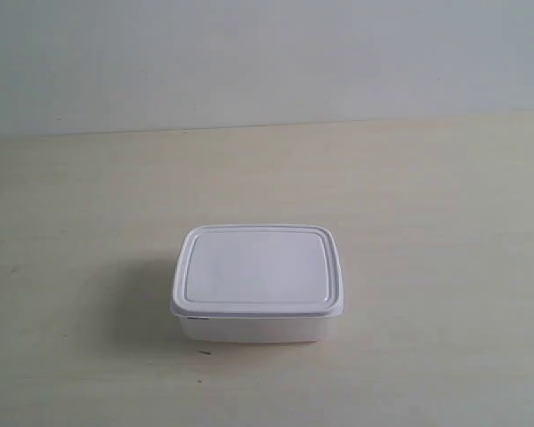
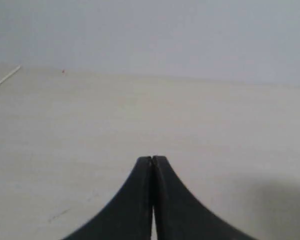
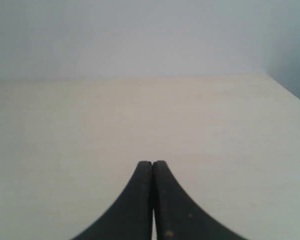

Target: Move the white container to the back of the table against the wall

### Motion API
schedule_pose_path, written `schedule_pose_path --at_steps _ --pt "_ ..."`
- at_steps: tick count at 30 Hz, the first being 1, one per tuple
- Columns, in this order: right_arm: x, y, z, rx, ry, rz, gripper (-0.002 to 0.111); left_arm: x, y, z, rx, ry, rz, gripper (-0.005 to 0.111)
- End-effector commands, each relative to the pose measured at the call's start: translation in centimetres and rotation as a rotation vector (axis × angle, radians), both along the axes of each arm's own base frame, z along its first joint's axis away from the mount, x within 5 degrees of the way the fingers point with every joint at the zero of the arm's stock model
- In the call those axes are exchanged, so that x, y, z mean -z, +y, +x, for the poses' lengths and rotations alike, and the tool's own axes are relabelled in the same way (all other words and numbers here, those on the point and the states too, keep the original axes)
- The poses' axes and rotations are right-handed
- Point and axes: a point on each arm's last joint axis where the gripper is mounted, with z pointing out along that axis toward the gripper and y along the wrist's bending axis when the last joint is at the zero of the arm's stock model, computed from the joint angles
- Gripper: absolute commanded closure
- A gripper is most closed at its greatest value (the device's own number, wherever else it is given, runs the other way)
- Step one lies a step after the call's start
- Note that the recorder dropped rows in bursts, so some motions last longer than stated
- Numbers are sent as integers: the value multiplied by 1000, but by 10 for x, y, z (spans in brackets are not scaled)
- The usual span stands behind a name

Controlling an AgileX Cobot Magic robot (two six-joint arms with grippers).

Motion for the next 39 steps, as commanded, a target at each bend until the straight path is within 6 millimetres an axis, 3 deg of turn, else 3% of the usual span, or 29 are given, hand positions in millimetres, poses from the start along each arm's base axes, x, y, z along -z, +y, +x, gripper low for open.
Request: schedule_pose_path --at_steps 1,4,8,11,14,16,19,23,27,31,35,39 --pt "-11 -5 1 84 -147 187 108 -14 6 0 -77 -174 -71 107" --pt "-16 -8 1 114 -203 228 108 -18 8 -1 -107 -241 -120 107" --pt "-22 -11 1 146 -277 288 108 -21 10 -1 -148 -345 -419 107" --pt "-22 -11 1 148 -282 306 108 -22 10 -1 -155 -367 -452 107" --pt "-18 -9 1 134 -235 310 108 -21 10 -1 -165 -391 -617 107" --pt "-19 -7 3 116 -183 314 108 -28 8 1 -138 -348 -550 107" --pt "-38 -4 11 81 -125 286 108 -47 4 9 -96 -212 -460 107" --pt "-71 -2 43 50 19 276 108 -89 9 40 -77 -28 -369 107" --pt "-109 2 98 -16 218 268 108 -142 17 91 -42 179 -354 107" --pt "-146 8 148 -103 378 280 108 -174 23 136 39 323 -260 107" --pt "-166 12 172 -170 473 295 108 -181 13 159 126 367 -269 107" --pt "-173 20 184 -228 524 382 108 -167 -14 166 276 445 -281 107"
